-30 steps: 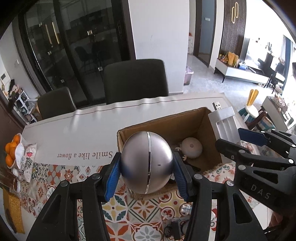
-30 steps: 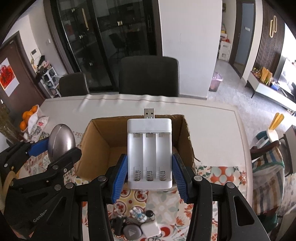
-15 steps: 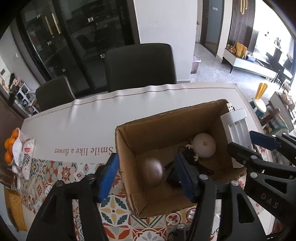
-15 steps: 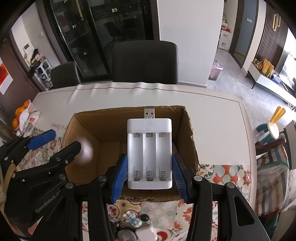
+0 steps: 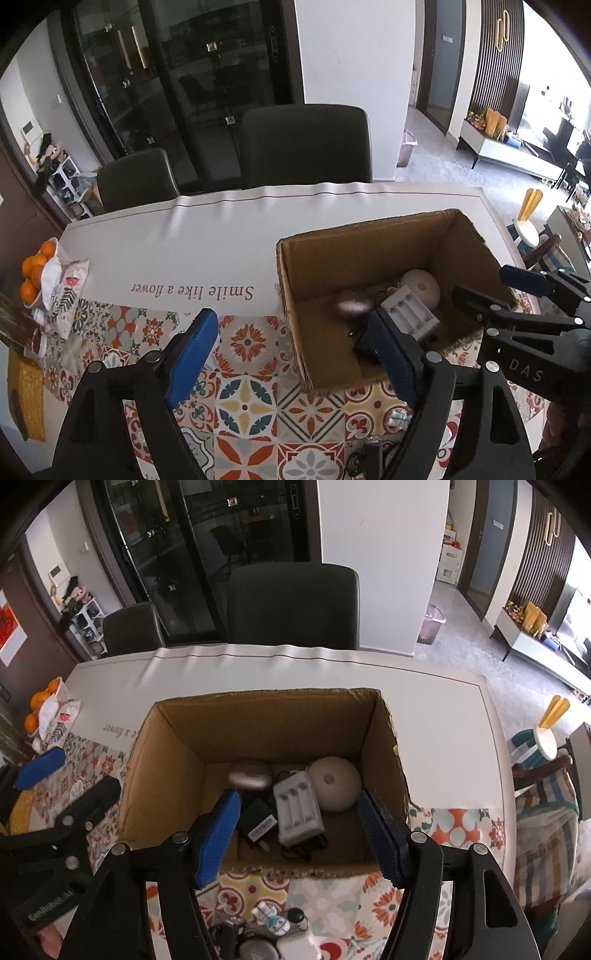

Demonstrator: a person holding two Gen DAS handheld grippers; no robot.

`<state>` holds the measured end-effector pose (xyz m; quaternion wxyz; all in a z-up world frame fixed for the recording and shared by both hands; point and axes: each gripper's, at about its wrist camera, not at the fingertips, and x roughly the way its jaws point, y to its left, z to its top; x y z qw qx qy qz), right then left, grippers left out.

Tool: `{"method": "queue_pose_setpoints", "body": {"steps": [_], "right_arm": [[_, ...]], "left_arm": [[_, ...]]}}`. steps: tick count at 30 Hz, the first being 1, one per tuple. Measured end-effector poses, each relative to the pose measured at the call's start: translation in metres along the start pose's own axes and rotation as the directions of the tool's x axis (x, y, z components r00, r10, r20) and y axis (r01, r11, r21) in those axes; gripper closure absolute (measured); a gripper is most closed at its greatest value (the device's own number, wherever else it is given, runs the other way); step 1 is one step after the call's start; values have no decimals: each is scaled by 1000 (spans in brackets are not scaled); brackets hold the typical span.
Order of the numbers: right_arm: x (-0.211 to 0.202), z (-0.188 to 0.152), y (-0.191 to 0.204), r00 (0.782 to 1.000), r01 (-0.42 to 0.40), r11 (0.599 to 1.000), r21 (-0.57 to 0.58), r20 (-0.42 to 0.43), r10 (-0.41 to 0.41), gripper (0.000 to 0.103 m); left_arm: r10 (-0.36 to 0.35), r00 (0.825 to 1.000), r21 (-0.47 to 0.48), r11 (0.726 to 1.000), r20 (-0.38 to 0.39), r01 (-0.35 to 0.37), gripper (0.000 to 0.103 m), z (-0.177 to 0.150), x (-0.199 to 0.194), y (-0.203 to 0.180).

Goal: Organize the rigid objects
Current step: 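Lower both grippers into the box and open them to drop charger and speaker, then withdraw both grippers from the box back toward the remaining items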

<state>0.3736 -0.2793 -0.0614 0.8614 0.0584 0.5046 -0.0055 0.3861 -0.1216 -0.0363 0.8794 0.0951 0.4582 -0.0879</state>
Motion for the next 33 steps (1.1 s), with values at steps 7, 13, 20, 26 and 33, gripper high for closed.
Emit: {"method": "queue_pose_setpoints", "body": {"steps": [7,13,20,26,33], "right_arm": [[-18,-23,-6,1000,-19,1000,25,6,18,36],[-33,-45,-11,1000,-25,999,31,18,24,36],[-49,-67,-13,999,-19,999,29,34,18,36],[-60,-86,-15,999,-26,999,33,42,25,36],[-63,-109,-15,999,-26,999,27,30,25,36]], "left_arm": [[-1,1000,8,1000,15,1,16,-15,-20,-4],[-21,999,8,1000,28,21,16,-34,-37,-9],[-29,999,3,1000,33,29,16,-53,-50,-13],[-46,999,-11,999,14,46,16,-72,-55,-15],[-36,999,-1,999,-1,36,16,-93,-57,-22]]}}
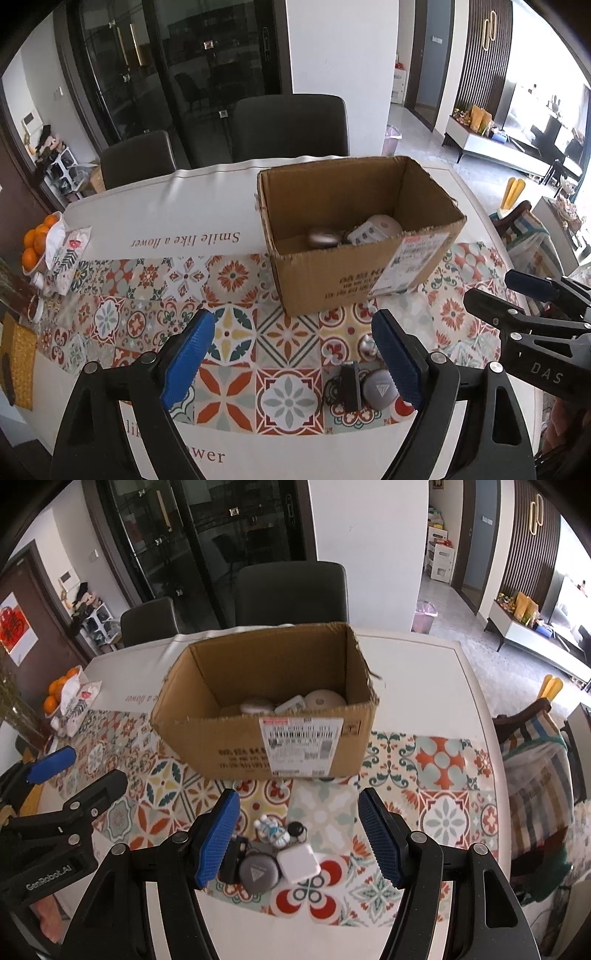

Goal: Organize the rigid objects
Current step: 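Withdraw both grippers from the box back toward the remaining items, then lower the right gripper onto the white square power adapter and close it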

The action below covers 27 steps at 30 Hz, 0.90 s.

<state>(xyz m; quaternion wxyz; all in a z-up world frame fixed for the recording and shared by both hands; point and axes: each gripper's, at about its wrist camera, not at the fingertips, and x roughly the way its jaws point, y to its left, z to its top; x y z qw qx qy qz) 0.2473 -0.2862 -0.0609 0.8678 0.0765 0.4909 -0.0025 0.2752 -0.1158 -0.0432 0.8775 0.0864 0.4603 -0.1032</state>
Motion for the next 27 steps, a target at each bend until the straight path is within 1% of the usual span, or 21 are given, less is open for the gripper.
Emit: {"method": "queue_pose_setpoints", "body": {"steps": [6,13,19,27], "right_arm": [[1,-14,-2,1000,-6,1000,-5,-14,6,36],[11,-32,-5,998,-13,1000,-10,-55,13,36],[25,-47,-7,994,-13,1000,-8,-105,12,36],[46,-65,-8,985,-16,1000,-21,-173,12,36]], "left_arm": [[5,1000,5,1000,-17,-5,16,-14,-1,-3],[-2,997,-21,1000,-71,0,16,-33,10,-2],[-7,992,-18,1000,-125,5,16,-49,24,-8],[-8,980,-11,1000,-201,6,16,-66,49,-15]]}}
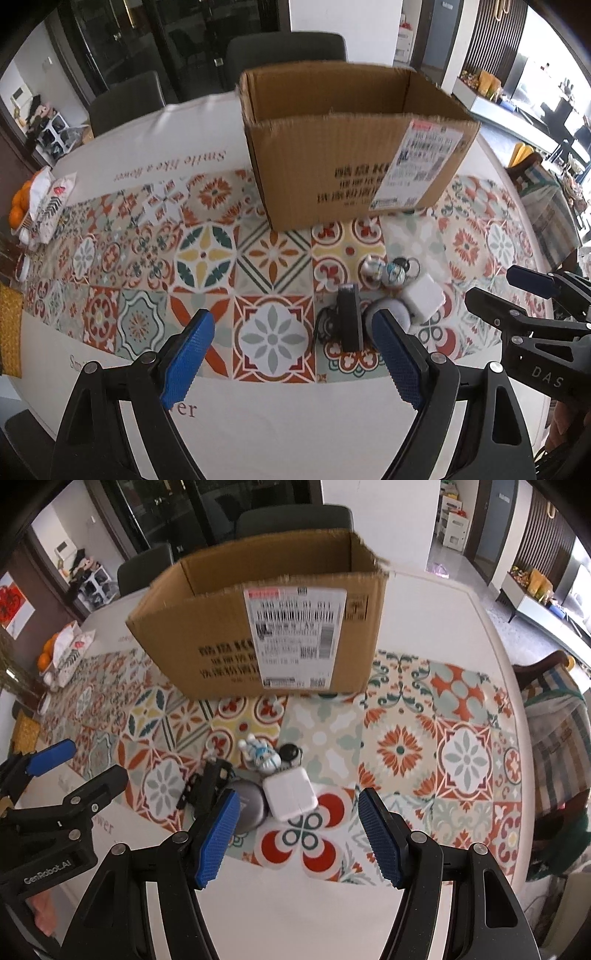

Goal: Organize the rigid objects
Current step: 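Lower the right gripper onto the white square power adapter and close it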

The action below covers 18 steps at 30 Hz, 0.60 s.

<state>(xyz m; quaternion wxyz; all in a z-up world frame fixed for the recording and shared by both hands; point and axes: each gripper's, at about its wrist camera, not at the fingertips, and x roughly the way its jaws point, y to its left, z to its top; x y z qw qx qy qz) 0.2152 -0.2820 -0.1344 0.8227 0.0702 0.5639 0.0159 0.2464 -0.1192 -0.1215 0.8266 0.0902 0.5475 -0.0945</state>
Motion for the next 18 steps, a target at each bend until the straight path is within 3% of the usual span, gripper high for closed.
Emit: {"method": "queue_pose_setpoints", "body": {"steps": [18], "right_arm": [[59,-11,4,989,11,996,-86,-146,-23,38]], "left_arm": [[14,991,22,1000,-132,-11,16,-17,53,-10]]}}
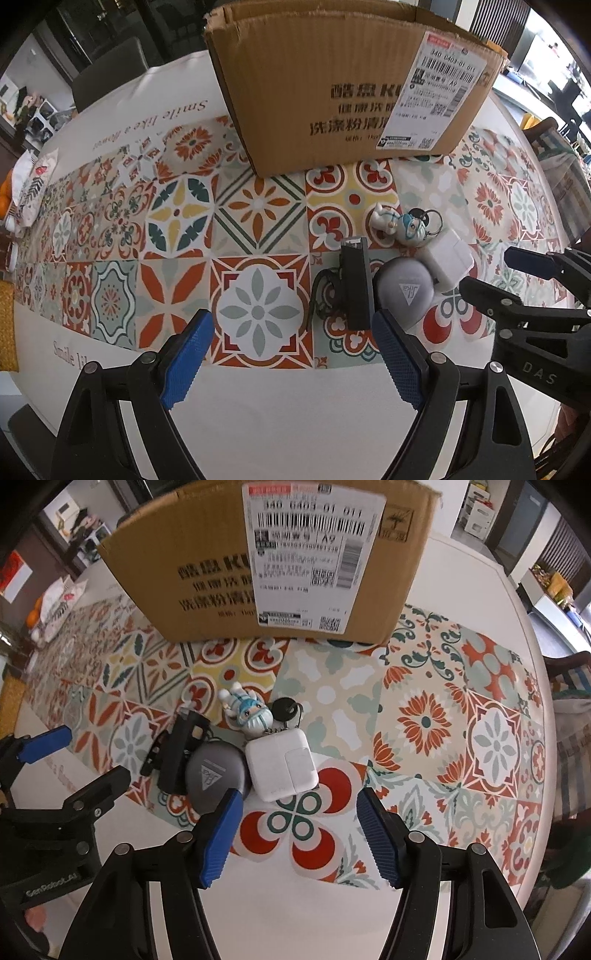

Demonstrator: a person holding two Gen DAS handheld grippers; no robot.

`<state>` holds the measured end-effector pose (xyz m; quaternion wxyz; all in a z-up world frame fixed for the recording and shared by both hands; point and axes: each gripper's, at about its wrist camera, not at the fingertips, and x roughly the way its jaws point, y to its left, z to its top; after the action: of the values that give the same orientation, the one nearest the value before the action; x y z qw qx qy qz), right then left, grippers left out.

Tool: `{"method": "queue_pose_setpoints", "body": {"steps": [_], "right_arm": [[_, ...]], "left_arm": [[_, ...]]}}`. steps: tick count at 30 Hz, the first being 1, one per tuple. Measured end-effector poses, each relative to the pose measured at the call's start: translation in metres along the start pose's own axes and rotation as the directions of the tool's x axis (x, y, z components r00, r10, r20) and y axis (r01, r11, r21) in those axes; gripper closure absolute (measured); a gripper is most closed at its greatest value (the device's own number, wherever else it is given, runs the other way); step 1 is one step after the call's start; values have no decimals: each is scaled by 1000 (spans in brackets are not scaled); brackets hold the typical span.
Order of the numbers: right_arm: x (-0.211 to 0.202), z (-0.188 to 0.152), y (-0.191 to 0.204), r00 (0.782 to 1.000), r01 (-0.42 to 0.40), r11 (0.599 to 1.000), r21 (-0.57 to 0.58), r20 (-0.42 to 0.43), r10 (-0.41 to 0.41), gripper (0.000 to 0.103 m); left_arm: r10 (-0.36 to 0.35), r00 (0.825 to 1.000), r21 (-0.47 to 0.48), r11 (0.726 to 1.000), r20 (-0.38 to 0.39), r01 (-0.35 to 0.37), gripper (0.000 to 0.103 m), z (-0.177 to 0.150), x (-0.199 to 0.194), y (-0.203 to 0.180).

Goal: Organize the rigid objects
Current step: 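Lower the right gripper onto the white square power adapter and close it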

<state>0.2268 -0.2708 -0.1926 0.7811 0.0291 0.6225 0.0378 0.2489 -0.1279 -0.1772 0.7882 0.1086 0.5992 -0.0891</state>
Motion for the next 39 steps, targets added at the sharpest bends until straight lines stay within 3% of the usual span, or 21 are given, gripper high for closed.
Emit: {"method": "queue_pose_setpoints", "body": {"steps": [18,31,39], "right_arm": [[36,10,9,998,16,998,-55,-66,-20,40],[58,20,9,996,12,1000,-29,-85,-14,40],[60,20,14,998,7,1000,-15,-67,-8,56]], "left_arm": [[-6,1000,-21,1000,-24,5,16,6,17,2],[-12,999,-31,999,-33,11,16,7,23,7],[-24,999,-34,999,-30,23,16,7,23,9]]}}
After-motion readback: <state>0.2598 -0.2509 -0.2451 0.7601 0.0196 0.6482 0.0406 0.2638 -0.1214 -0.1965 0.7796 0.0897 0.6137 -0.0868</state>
